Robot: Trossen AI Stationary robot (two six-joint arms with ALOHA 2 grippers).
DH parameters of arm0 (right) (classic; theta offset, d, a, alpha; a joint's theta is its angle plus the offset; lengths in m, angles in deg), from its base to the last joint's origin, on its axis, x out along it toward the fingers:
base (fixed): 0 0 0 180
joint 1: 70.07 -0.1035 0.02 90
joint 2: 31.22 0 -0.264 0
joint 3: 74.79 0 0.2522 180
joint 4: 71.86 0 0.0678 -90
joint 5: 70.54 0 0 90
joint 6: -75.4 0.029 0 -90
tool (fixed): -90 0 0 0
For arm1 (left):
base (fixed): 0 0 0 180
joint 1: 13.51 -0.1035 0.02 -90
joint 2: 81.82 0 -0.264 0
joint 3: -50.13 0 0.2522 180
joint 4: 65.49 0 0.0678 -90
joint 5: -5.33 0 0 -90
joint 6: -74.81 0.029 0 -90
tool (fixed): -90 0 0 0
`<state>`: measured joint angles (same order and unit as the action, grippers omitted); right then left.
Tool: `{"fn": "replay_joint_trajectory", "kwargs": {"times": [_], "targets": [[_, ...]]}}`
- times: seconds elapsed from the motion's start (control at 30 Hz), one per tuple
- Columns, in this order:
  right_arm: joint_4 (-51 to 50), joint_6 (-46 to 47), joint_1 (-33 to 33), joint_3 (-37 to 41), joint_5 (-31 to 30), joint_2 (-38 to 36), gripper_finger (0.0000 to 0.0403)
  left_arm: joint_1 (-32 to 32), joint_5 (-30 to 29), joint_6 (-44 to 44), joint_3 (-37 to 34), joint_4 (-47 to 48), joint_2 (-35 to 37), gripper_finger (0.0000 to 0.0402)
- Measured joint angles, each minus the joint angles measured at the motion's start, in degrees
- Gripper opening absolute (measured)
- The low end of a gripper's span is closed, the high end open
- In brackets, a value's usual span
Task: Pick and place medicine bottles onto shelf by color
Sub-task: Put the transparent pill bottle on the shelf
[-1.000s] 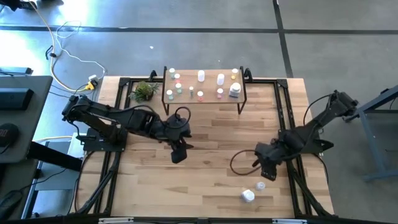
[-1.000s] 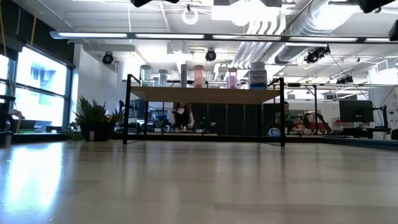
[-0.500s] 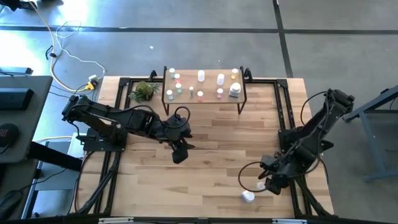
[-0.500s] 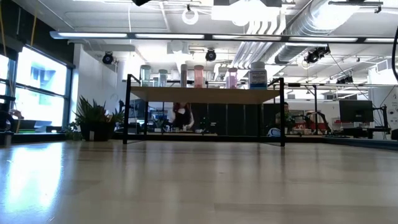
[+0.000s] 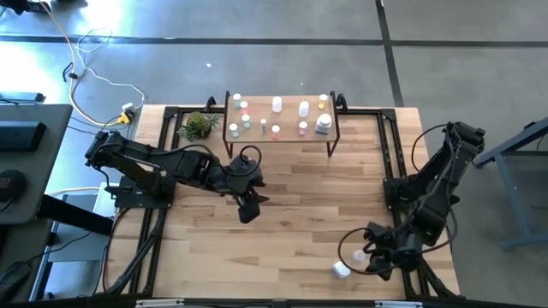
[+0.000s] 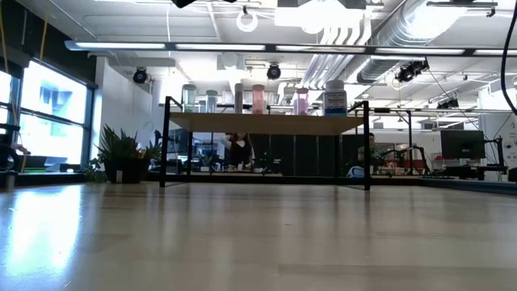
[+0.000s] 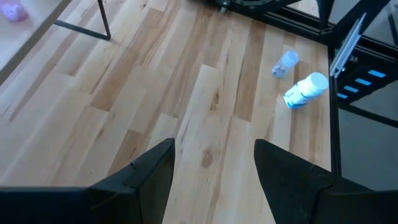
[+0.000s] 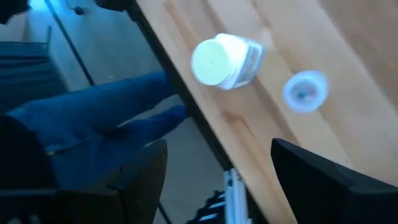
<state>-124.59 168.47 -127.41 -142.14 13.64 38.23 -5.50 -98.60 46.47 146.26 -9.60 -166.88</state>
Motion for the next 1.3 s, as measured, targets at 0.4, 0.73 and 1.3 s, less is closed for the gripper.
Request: {"fn": "replay_joint_trajectory", "kwargs": {"times": [0.4,0.73,1.3], "targets": [[2.57,0.91,-0.21,-1.74,-0.17,0.44,0.0277,-0.17,-0.44,0.00,0.00,0.02,0.00,0.0211],[-21.07,-12.20,-0.21,-14.32,-3.63,6.89,0.0252,-0.17,-1.49,-0.04,0.00,0.02,0.00,0.0211],[-19.82,-27.58,-2.70,-11.87,-9.38,21.45,0.0252,-0.17,-1.73,-0.18,0.00,0.02,-0.02,0.0211]]}}
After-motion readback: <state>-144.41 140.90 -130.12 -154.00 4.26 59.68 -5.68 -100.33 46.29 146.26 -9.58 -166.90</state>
